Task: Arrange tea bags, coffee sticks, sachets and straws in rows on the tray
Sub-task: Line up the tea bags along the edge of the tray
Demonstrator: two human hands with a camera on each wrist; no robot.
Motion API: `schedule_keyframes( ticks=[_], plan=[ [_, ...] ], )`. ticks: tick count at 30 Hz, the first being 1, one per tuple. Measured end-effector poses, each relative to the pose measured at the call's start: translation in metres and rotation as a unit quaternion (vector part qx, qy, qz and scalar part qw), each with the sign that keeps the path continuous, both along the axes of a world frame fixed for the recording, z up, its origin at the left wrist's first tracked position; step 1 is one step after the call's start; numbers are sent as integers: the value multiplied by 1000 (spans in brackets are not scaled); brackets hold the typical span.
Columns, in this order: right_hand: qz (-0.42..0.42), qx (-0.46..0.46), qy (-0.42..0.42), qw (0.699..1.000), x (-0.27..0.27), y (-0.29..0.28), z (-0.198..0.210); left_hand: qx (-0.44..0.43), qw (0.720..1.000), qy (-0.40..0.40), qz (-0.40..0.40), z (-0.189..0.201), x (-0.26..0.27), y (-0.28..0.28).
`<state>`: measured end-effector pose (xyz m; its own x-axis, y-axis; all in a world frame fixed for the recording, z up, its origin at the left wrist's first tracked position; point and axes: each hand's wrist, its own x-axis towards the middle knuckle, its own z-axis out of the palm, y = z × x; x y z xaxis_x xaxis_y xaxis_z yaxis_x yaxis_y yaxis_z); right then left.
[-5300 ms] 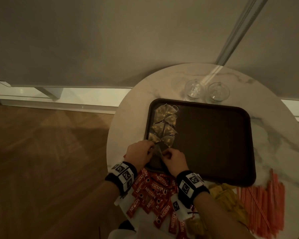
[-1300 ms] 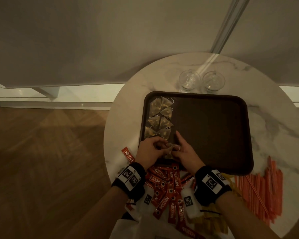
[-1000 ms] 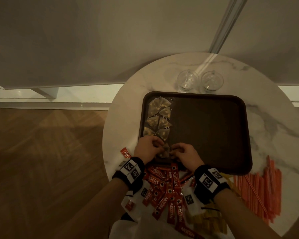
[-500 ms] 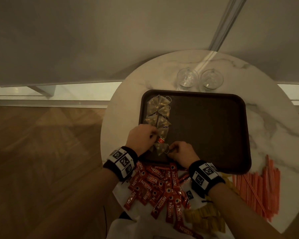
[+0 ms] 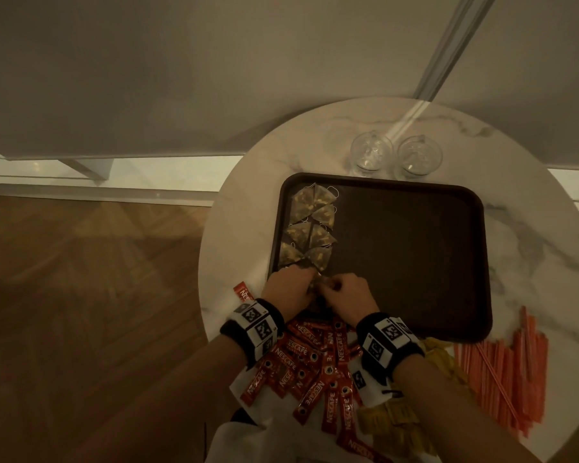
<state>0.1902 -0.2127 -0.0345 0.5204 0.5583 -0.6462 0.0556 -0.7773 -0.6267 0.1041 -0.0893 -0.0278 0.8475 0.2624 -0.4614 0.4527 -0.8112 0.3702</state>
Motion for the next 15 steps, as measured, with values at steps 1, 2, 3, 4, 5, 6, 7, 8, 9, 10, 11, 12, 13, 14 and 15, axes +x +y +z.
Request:
schedule_keyframes(
  ticks=[1, 2, 3, 4, 5, 6, 7, 8, 9, 10, 11, 12, 13, 14, 15],
  plan=[
    [-11, -1, 8, 1000, -1, 1, 0, -1, 1000, 3, -3, 1, 1, 1],
    [-20, -1, 15, 1000, -2, 3, -1, -4, 1000, 3, -4, 2, 2, 2],
    [-30, 0, 21, 999, -2, 5, -1, -5, 1000, 0, -4, 3, 3, 4],
    [-43, 5, 26, 999, -1, 6, -2, -8, 1000, -5, -6, 3, 4, 6],
    [-60, 12, 35, 998, -2, 6, -2, -11, 1000, -5, -4, 4, 4, 8],
    [-77, 20, 45, 996, -3, 6, -1, -11, 1000, -9, 0, 4, 4, 10],
    [-88, 28, 54, 994, -4, 5, 0, -11, 1000, -13, 5, 5, 4, 11],
    [-91, 33, 60, 994, -6, 4, 0, -10, 1000, -20, 10, 5, 3, 13],
    [-89, 37, 65, 993, -7, 3, 1, -12, 999, -26, 16, 5, 2, 15],
    [-88, 41, 71, 993, -9, 3, 1, -17, 999, -35, 22, 6, 1, 17],
    [-88, 45, 76, 992, -10, 3, 0, -21, 999, -42, 27, 8, 0, 19],
    [-90, 47, 81, 992, -10, 3, -1, -22, 998, -50, 29, 9, -1, 20],
    [-91, 46, 86, 991, -11, 2, -2, -21, 998, -58, 32, 11, -2, 21],
    [-91, 42, 90, 991, -12, 2, -2, -22, 997, -68, 35, 13, -4, 22],
    [-87, 35, 91, 991, -13, 1, -2, -25, 995, -81, 42, 15, -7, 24]
  ],
)
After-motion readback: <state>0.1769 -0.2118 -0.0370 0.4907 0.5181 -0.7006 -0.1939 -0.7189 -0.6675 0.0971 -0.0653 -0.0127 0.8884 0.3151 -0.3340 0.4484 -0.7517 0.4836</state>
